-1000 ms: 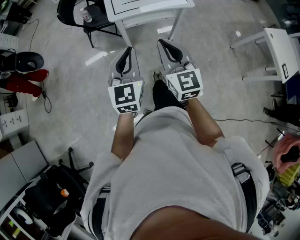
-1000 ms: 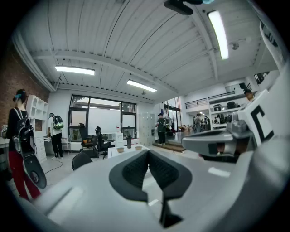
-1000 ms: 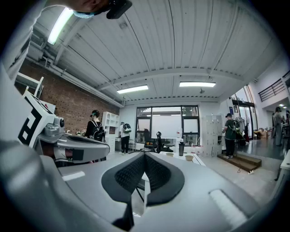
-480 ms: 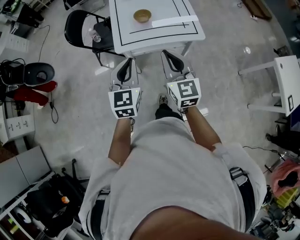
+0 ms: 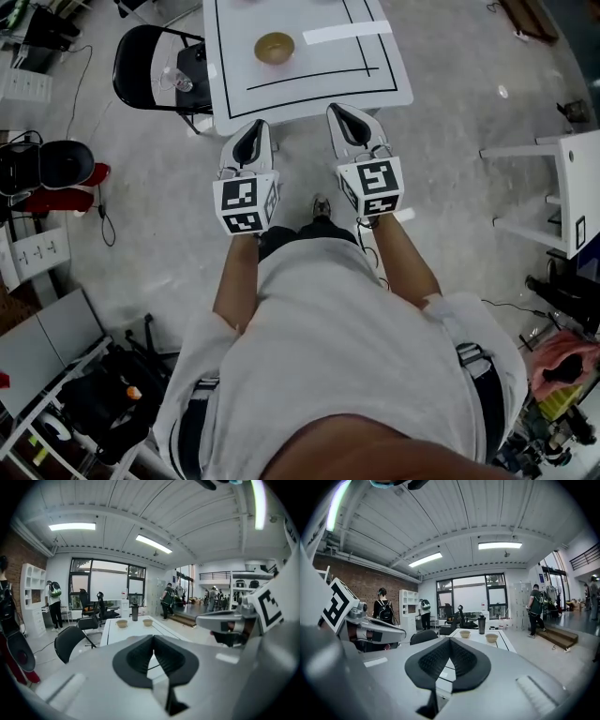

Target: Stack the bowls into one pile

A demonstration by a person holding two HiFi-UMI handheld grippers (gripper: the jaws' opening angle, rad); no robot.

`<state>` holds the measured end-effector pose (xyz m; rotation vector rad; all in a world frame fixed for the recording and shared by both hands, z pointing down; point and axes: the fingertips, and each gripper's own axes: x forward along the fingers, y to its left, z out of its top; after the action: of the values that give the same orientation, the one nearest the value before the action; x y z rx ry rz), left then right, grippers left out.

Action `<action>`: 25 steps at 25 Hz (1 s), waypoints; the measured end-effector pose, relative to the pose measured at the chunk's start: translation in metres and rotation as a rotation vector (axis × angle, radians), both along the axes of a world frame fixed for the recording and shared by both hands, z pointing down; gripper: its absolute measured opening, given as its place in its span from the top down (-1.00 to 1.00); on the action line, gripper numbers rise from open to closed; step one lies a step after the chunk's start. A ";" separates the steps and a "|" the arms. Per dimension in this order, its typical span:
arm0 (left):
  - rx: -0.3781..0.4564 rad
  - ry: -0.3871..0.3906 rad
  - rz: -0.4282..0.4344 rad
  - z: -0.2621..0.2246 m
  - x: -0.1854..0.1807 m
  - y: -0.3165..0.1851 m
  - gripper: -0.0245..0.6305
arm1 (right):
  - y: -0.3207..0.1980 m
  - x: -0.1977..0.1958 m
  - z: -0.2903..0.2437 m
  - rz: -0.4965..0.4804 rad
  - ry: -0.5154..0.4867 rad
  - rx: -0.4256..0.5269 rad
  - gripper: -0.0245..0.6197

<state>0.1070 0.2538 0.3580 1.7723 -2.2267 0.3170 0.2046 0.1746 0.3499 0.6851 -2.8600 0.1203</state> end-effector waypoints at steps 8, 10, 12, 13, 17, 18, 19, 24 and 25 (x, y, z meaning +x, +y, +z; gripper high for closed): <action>-0.015 0.043 -0.008 0.014 -0.071 -0.042 0.92 | -0.036 -0.068 0.023 -0.010 0.064 -0.040 0.93; -0.007 0.046 0.018 0.017 -0.091 -0.062 0.92 | -0.049 -0.091 0.025 -0.002 0.077 -0.037 0.93; -0.009 0.050 0.047 0.019 -0.110 -0.084 0.92 | -0.066 -0.111 0.026 0.013 0.093 -0.037 0.93; -0.012 0.055 0.060 0.020 -0.120 -0.095 0.92 | -0.075 -0.120 0.025 0.019 0.102 -0.039 0.93; -0.014 0.072 0.112 0.016 -0.157 -0.133 0.92 | -0.111 -0.156 0.021 0.058 0.132 -0.038 0.93; -0.013 0.078 0.124 0.015 -0.167 -0.141 0.92 | -0.119 -0.164 0.021 0.072 0.139 -0.038 0.93; -0.009 0.088 0.134 0.014 -0.176 -0.150 0.92 | -0.126 -0.173 0.021 0.086 0.147 -0.040 0.93; 0.024 0.127 0.187 0.006 -0.202 -0.184 0.92 | -0.153 -0.195 0.017 0.152 0.180 -0.039 0.93; 0.029 0.132 0.198 0.004 -0.203 -0.191 0.92 | -0.159 -0.197 0.016 0.165 0.182 -0.039 0.93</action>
<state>-0.0962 0.0626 0.3619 1.9731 -1.9802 0.2015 0.0080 0.0159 0.3654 0.8753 -2.6198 0.1306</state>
